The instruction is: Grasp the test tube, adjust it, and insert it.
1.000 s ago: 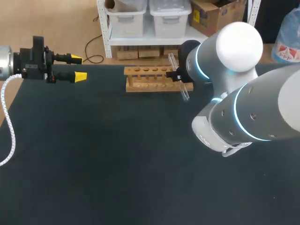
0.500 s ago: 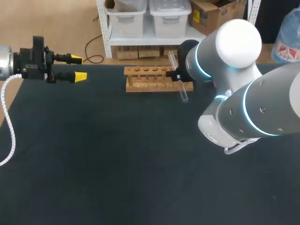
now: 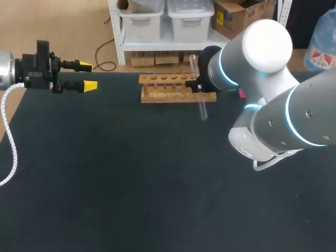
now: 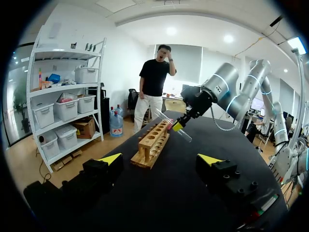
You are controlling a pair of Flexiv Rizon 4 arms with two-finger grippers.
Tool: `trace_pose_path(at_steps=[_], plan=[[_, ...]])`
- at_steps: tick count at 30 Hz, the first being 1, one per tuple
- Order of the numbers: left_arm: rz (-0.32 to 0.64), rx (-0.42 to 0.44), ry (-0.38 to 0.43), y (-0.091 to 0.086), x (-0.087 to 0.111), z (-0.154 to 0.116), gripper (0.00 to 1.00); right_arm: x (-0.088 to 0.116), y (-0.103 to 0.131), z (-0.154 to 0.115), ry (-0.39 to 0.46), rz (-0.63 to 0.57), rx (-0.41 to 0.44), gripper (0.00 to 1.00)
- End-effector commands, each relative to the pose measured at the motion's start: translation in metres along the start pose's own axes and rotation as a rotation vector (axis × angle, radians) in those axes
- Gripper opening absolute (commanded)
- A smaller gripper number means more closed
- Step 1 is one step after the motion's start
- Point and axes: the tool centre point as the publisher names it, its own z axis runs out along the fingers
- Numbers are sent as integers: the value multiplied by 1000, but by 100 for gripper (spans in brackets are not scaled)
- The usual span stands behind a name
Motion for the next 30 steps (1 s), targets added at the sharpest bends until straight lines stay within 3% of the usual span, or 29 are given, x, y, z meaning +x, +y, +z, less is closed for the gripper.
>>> trace_pose_path(at_steps=[1,17,30], plan=[[3,-3,-4,-1,1,0,100,-3,-2,5,27,1,-14,0],[3,-3,-4,-1,1,0,100,2,-2,9,53,6,-25,0],[3,-3,-4,-1,1,0,100,4,-5,-17,20,32,0,0]])
